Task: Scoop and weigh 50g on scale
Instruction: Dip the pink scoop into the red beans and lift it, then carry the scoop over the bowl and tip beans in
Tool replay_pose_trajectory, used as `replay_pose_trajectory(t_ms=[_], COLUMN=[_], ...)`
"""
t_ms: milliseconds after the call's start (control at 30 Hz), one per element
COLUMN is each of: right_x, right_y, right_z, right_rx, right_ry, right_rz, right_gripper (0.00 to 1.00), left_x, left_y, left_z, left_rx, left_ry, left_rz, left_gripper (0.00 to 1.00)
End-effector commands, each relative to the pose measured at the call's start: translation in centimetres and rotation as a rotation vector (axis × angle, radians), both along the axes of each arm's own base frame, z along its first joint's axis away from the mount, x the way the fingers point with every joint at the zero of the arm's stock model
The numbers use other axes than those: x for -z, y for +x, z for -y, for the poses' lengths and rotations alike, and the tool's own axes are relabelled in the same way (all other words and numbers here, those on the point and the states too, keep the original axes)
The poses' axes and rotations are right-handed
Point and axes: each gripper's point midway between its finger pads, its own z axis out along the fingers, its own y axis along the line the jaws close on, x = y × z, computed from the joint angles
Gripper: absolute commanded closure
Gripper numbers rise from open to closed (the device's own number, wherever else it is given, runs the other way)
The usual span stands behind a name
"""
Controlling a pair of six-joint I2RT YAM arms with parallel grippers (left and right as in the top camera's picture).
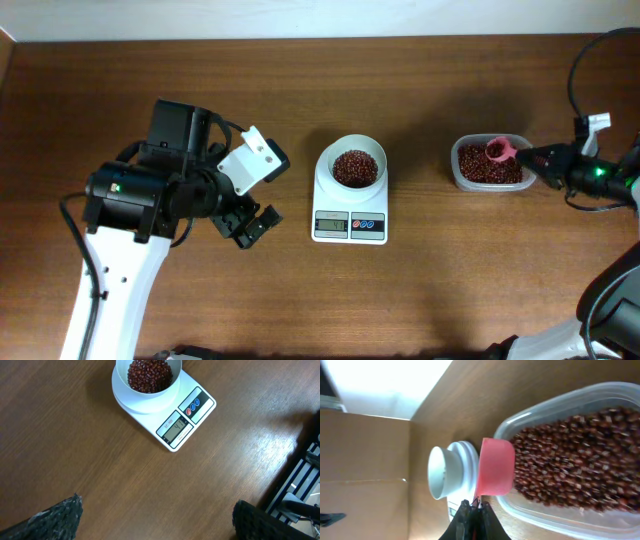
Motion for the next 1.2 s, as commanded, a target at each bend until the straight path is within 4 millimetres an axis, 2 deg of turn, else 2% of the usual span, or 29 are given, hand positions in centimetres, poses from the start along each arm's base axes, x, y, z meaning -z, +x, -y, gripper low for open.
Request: replay_pose_trajectory(t_ms=[0, 400, 567, 667, 800, 900, 967, 1033, 1067, 1100, 1133, 1167], right_x=[-1.4, -1.8, -2.4, -2.7, -2.7, -0.4, 0.1, -0.7, -2.1, -2.7, -1.9, 0.1], right_y=[0.3, 0.0, -0.2, 0.3, 0.6, 1.1, 1.2, 1.4, 1.2, 1.3, 1.9, 2.9], right_z=[-2.6, -14.9, -18.7, -20.7, -22.9, -24.0, -24.4, -24.6, -25.1, -25.2, -24.5, -22.7], right_rx=[-0.068, -0.361, -0.454, -0.516, -0.576, -0.579, -0.582, -0.587, -0.622, -0.631, -0.593, -0.479], right_ry=[0.072, 0.118, 0.129, 0.099, 0.053, -0.113, -0.167, -0.169, -0.14, -0.142, -0.202, -0.317], right_rz=[0.058, 0.0, 0.031, 0.115, 0.191, 0.175, 0.171, 0.194, 0.258, 0.287, 0.255, 0.129], right_gripper=[0.96, 0.96, 0.96, 0.96, 0.96, 0.96, 0.96, 0.96, 0.96, 0.96, 0.96, 0.96], left_x=[-0.9, -0.9, -0.9, -0.9, -0.9, -0.9, -0.9, -0.9, -0.9, -0.9, -0.9, -0.9], left_y=[0.1, 0.1, 0.1, 0.1, 0.1, 0.1, 0.1, 0.1, 0.1, 0.1, 0.1, 0.1], left_z=[-0.2, -0.2, -0.2, -0.2, -0.2, -0.2, -0.2, -0.2, -0.2, -0.2, -0.2, -0.2], left_rx=[0.006, 0.006, 0.006, 0.006, 0.006, 0.006, 0.006, 0.006, 0.006, 0.006, 0.006, 0.006], left_ry=[0.002, 0.002, 0.002, 0.002, 0.002, 0.002, 0.002, 0.002, 0.002, 0.002, 0.002, 0.002], left_rz=[0.039, 0.039, 0.039, 0.039, 0.039, 0.039, 0.039, 0.039, 0.039, 0.039, 0.039, 0.039], left_gripper=[0.01, 0.01, 0.01, 0.01, 0.01, 0.01, 0.01, 0.01, 0.01, 0.01, 0.01, 0.01])
